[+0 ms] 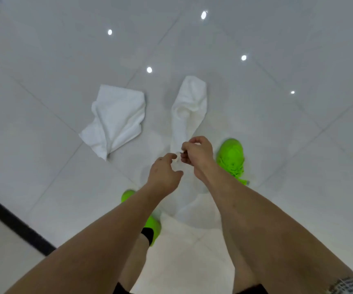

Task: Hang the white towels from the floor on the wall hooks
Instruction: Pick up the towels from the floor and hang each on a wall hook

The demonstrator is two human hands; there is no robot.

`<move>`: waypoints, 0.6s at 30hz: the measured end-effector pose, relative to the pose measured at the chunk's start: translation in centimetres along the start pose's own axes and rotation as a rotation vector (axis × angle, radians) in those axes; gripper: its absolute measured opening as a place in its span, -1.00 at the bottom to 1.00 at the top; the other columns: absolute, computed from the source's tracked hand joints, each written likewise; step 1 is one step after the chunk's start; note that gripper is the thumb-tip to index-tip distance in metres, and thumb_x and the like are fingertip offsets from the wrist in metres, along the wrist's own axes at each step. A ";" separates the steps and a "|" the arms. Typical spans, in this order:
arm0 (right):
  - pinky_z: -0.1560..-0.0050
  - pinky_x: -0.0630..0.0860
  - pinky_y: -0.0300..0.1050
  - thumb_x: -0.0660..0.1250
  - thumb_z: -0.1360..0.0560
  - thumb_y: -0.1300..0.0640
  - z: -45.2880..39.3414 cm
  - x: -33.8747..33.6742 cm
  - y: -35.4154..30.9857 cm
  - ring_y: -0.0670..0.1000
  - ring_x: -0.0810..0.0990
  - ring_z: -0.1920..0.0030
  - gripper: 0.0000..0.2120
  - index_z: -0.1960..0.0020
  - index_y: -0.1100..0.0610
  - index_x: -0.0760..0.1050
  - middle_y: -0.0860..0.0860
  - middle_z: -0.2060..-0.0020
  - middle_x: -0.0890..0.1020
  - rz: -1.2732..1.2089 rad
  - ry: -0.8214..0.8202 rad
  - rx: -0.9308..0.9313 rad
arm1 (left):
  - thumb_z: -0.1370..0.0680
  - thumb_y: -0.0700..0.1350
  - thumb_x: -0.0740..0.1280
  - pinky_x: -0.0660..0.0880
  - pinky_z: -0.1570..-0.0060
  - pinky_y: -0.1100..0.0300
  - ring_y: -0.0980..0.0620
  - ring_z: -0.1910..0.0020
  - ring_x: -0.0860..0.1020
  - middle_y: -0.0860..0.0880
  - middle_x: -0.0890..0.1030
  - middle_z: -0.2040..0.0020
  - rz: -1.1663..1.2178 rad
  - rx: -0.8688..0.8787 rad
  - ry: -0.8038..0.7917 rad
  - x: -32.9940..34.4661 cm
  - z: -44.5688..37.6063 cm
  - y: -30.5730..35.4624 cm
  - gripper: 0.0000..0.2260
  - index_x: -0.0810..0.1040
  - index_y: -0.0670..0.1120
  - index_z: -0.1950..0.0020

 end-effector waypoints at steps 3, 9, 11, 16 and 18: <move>0.36 0.54 -0.13 0.30 -0.40 0.37 7.8 -3.1 -9.8 0.01 0.48 0.49 -0.85 0.11 0.21 0.58 0.06 0.46 0.54 -0.050 -0.088 -0.087 | -0.51 -0.17 0.37 0.18 -0.30 0.27 -0.01 -0.48 0.27 -0.05 0.29 -0.52 -0.055 0.120 0.078 -2.9 5.7 10.5 -0.31 0.14 -0.04 -0.58; 0.31 0.56 -0.15 0.36 -0.40 0.35 24.5 -13.2 -30.5 0.02 0.52 0.44 -0.86 0.07 0.33 0.64 0.05 0.46 0.58 -0.229 -0.248 -0.302 | -0.53 -0.10 0.34 0.54 -0.02 0.05 -0.09 -0.06 0.59 0.02 0.60 0.00 -0.025 0.426 0.260 -9.1 19.1 33.9 -0.63 0.42 -0.04 -0.33; 0.28 0.57 -0.14 0.37 -0.40 0.34 30.3 -17.9 -36.9 0.04 0.54 0.43 -0.85 0.06 0.36 0.64 0.08 0.43 0.59 -0.284 -0.261 -0.421 | -0.56 -0.01 0.30 0.54 0.18 0.06 -0.07 0.14 0.60 0.02 0.59 0.19 0.003 0.499 0.318 -10.8 23.7 41.3 -0.83 0.52 -0.08 -0.07; 0.16 0.61 -0.09 0.24 -0.42 0.46 42.9 -30.8 -48.4 0.10 0.57 0.23 -0.74 -0.05 0.42 0.60 0.21 0.20 0.57 -0.360 -0.168 -0.666 | -0.62 -0.05 0.21 0.34 0.36 0.18 -0.02 0.27 0.52 0.01 0.54 0.30 -0.017 0.724 0.376 -12.5 34.8 57.6 -0.78 0.50 0.00 0.21; 0.08 0.61 -0.06 0.18 -0.34 0.56 47.9 -36.1 -51.9 0.14 0.59 0.15 -0.63 -0.06 0.39 0.60 0.27 0.11 0.59 -0.326 -0.096 -0.785 | -0.61 -0.10 0.23 0.36 0.31 0.17 -0.03 0.21 0.54 0.03 0.54 0.28 -0.026 0.839 0.354 -12.1 39.5 64.2 -0.80 0.51 0.03 0.21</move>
Point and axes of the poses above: each hand's wrist, its own z-axis away from the middle knuckle, its own x-axis out of the palm, y = z × x, the point moved 9 cm from there along -z, towards the middle knuckle
